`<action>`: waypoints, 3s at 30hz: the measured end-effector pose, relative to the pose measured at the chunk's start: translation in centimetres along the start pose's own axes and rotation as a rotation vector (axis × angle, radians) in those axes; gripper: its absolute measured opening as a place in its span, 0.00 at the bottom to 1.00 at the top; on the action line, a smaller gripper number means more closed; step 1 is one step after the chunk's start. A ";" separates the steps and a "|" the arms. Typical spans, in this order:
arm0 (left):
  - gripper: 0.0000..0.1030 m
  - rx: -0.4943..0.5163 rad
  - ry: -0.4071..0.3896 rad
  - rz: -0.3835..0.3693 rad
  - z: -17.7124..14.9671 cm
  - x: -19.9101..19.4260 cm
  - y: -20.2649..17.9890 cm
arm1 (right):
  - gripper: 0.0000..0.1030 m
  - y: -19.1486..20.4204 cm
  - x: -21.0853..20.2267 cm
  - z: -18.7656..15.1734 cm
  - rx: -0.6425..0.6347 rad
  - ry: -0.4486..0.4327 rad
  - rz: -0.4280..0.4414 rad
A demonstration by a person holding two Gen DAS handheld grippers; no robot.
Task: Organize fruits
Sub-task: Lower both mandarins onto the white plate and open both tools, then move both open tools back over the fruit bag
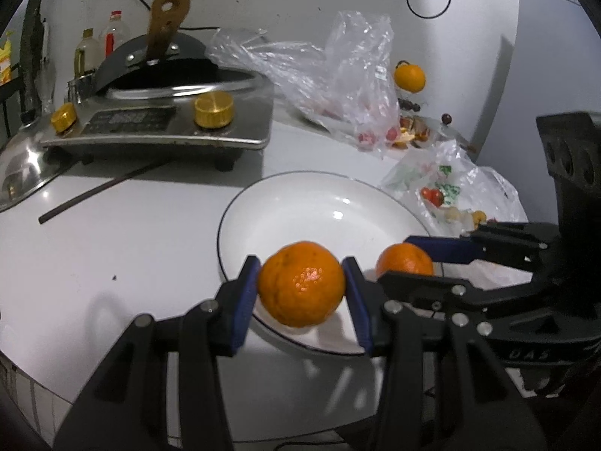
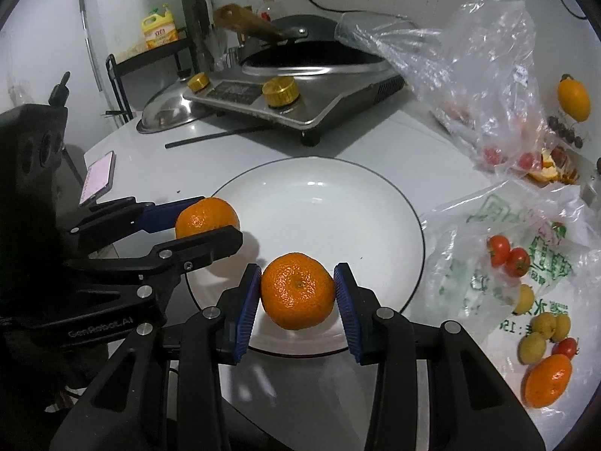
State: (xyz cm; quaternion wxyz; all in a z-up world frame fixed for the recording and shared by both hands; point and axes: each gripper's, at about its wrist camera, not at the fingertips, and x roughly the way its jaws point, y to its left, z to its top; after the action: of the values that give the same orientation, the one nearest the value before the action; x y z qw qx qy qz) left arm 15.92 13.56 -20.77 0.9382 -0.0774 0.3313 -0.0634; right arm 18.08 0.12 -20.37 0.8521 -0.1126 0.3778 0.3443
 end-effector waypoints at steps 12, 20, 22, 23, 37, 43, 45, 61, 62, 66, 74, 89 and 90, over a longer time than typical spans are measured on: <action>0.46 0.003 -0.006 0.015 0.3 -0.5 0.2 | 0.42 0.9 0.7 -0.1 -0.029 0.025 0.015; 0.50 0.002 -0.025 0.036 0.5 -1.2 -0.1 | 0.52 0.6 -0.2 0.0 -0.040 0.001 0.014; 0.51 0.011 -0.027 0.040 0.5 -1.4 -0.5 | 0.52 0.4 -0.5 0.0 -0.038 -0.007 0.015; 0.51 0.014 -0.029 0.042 0.5 -1.5 -0.6 | 0.52 0.3 -0.6 0.0 -0.037 -0.009 0.015; 0.59 0.038 -0.052 0.042 1.4 -2.2 -3.2 | 0.52 -1.6 -4.0 -0.4 -0.015 -0.074 -0.016; 0.66 0.044 -0.060 0.051 1.8 -2.4 -4.5 | 0.52 -3.1 -5.3 -0.9 0.005 -0.099 -0.032; 0.70 0.039 -0.069 0.051 2.0 -2.5 -5.0 | 0.52 -3.7 -5.8 -1.1 0.014 -0.108 -0.037; 0.70 0.109 -0.054 0.028 2.5 -1.3 -11.0 | 0.52 -8.9 -9.8 -4.7 0.104 -0.161 -0.097; 0.70 0.114 -0.052 0.027 2.5 -1.2 -11.2 | 0.52 -9.2 -10.0 -4.9 0.110 -0.163 -0.101; 0.70 0.135 -0.045 0.025 2.6 -1.0 -12.7 | 0.52 -10.4 -10.8 -5.7 0.127 -0.175 -0.132; 0.70 0.166 -0.034 0.018 2.5 -0.4 -15.5 | 0.52 -13.2 -12.1 -7.5 0.161 -0.195 -0.171; 0.70 0.225 0.016 -0.015 2.3 2.0 -21.4 | 0.52 -17.8 -14.4 -10.9 0.231 -0.211 -0.196; 0.70 0.229 0.020 -0.018 2.3 2.2 -21.7 | 0.52 -18.1 -14.5 -11.1 0.236 -0.212 -0.196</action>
State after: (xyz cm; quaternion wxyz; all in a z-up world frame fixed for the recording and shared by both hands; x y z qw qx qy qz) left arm 17.60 -7.88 -16.27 0.9370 0.0280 0.3304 -0.1100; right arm 17.02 -25.51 -18.77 0.9239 -0.0114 0.3108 0.2229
